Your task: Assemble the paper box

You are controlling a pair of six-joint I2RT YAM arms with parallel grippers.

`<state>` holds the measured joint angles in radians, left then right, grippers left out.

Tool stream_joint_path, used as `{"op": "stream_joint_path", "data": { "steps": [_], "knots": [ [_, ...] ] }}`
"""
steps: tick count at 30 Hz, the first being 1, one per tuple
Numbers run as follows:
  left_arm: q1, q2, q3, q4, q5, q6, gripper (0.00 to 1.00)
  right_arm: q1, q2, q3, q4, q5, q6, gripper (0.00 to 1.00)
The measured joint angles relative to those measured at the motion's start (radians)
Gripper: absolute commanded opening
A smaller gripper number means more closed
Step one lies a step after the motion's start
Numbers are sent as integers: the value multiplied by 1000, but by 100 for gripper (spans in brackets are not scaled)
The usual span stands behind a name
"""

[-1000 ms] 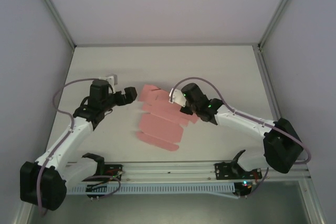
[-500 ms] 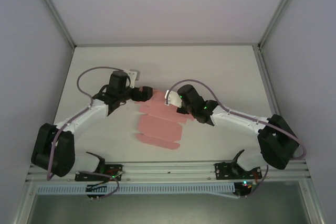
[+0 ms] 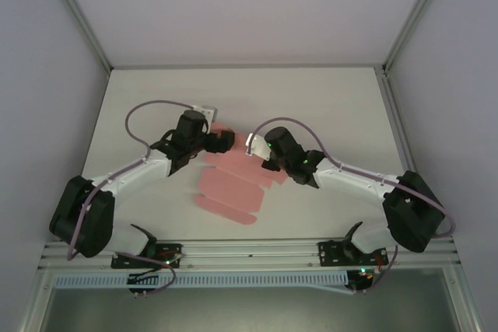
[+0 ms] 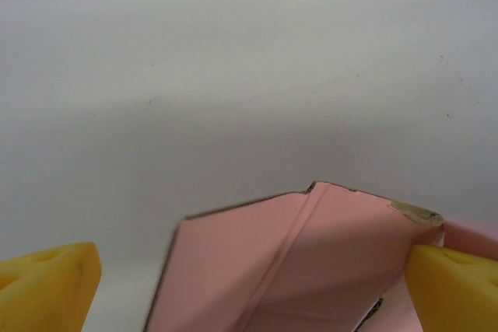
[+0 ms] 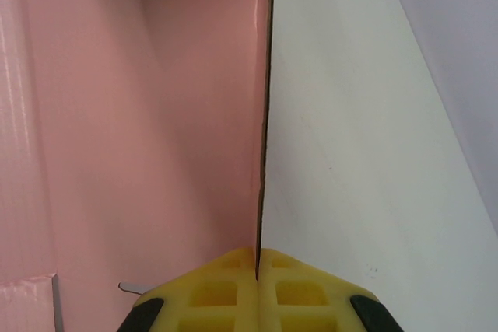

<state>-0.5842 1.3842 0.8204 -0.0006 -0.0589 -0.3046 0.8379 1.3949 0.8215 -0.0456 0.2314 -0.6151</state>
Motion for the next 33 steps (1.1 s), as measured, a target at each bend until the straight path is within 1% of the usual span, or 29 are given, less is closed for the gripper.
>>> {"op": "stream_joint_path", "data": {
  "steps": [3, 6, 10, 13, 16, 20, 23, 26, 33],
  "knots": [
    [-3, -58, -34, -1, -18, -20, 100, 1, -29, -16, 14, 0, 6, 0],
    [16, -167, -92, -14, -21, -47, 100, 1, -61, -32, 23, 6, 9, 0],
    [64, -319, -160, -56, -35, -93, 100, 0, -86, -44, 23, 13, 21, 0],
    [111, -384, -196, -106, -85, -142, 100, -4, -97, -57, 29, 13, 27, 0],
    [158, -390, -228, -164, -149, -192, 100, -9, -101, -69, 40, 12, 40, 0],
    [184, -329, -253, -195, -166, -217, 100, -15, -101, -70, 46, 8, 50, 0],
    [183, -281, -279, -164, -141, -216, 100, -18, -101, -70, 49, 1, 54, 0],
    [183, -256, -303, -118, -92, -208, 100, -21, -101, -70, 49, -6, 68, 0],
    [183, -249, -336, 51, 81, -170, 100, -25, -103, -70, 49, -36, 95, 0]
  ]
}}
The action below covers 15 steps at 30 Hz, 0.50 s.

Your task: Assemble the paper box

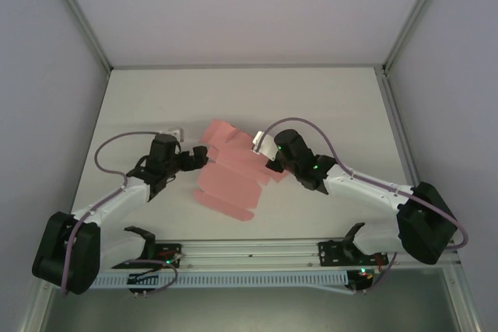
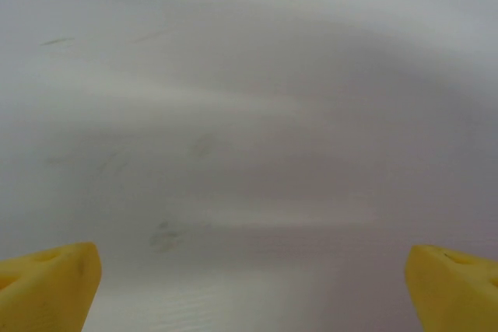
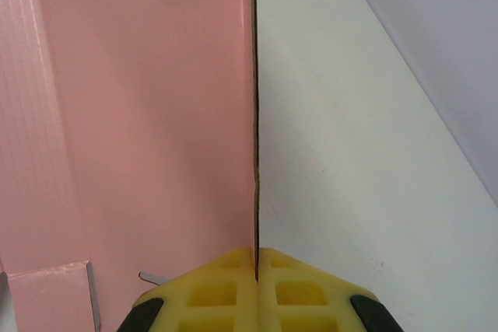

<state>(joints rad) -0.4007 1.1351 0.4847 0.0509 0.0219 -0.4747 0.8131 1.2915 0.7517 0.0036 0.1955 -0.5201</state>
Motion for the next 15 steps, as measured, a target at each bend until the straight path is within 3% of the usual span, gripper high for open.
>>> {"op": "stream_joint_path", "data": {
  "steps": [9, 15],
  "knots": [
    [-27, 3, -28, 113, 100, 44, 100, -4, -5, 0, 8, -42, 24, 0],
    [-105, 108, -23, 152, -26, 60, 100, -5, -5, 0, 14, -66, 27, 0]
  ]
}}
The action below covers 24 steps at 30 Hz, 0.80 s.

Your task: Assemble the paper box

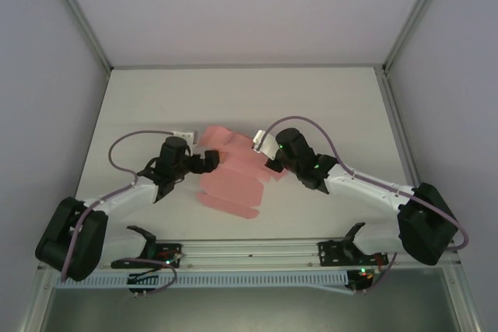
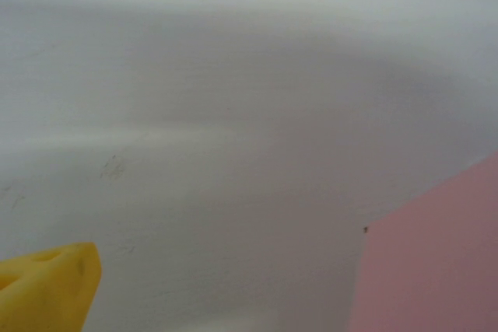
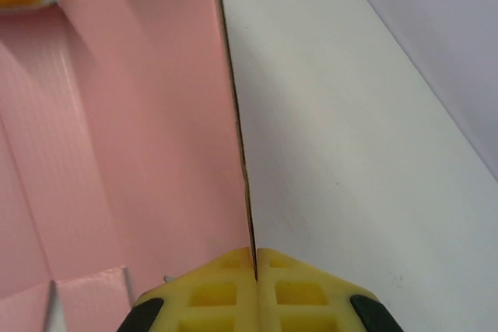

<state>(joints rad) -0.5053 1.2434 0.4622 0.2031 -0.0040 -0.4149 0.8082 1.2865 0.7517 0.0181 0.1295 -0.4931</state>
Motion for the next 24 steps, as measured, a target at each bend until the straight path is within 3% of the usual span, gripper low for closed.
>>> {"op": "stream_joint_path", "data": {
  "steps": [4, 10, 18, 24],
  "knots": [
    [-19, 68, 15, 11, -57, 3, 100, 0, 4, 0, 0, -8, 0, 0],
    [-31, 42, 14, 18, -74, 2, 100, 13, 17, 1, 1, 38, -33, 0],
    [-32, -174, 21, -116, -187, -17, 100, 64, 89, 58, -14, 233, -214, 0],
    [40, -223, 75, -230, -282, -51, 100, 99, 151, 51, 146, 383, -415, 0]
  ]
}}
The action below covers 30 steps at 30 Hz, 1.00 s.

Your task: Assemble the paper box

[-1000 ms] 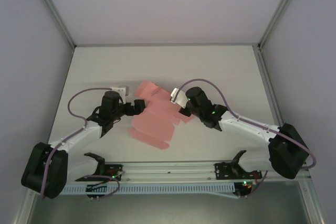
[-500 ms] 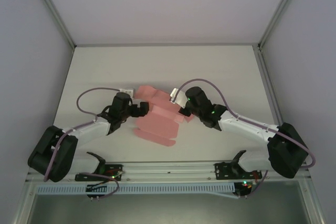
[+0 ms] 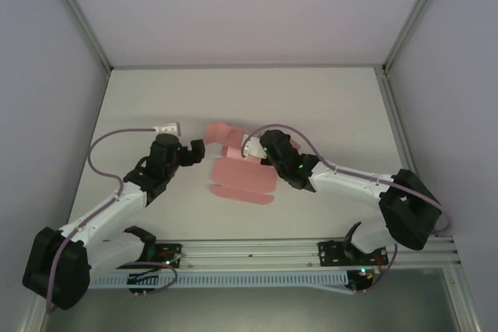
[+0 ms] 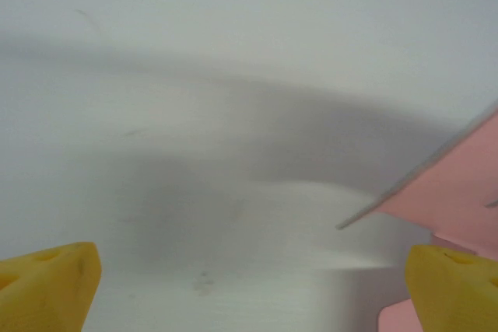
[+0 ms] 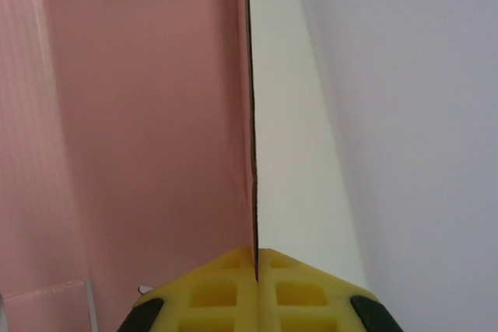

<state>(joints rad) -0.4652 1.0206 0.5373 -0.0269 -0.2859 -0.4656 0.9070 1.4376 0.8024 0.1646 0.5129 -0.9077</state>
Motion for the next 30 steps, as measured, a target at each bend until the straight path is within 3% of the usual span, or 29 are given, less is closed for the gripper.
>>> {"op": "stream_joint_path", "data": {
  "steps": [6, 13, 25, 30],
  "knots": [
    [117, 31, 26, -24, -8, -27, 100, 60, 89, -44, 166, 88, -160, 0],
    [214, 198, 42, 21, 80, -36, 100, 87, 127, -107, 303, 132, -240, 0],
    [224, 553, 148, 273, 330, 65, 98, 89, 139, -130, 339, 139, -224, 0],
    [212, 598, 159, 338, 476, 110, 92, 89, 139, -130, 339, 143, -207, 0]
  ]
}}
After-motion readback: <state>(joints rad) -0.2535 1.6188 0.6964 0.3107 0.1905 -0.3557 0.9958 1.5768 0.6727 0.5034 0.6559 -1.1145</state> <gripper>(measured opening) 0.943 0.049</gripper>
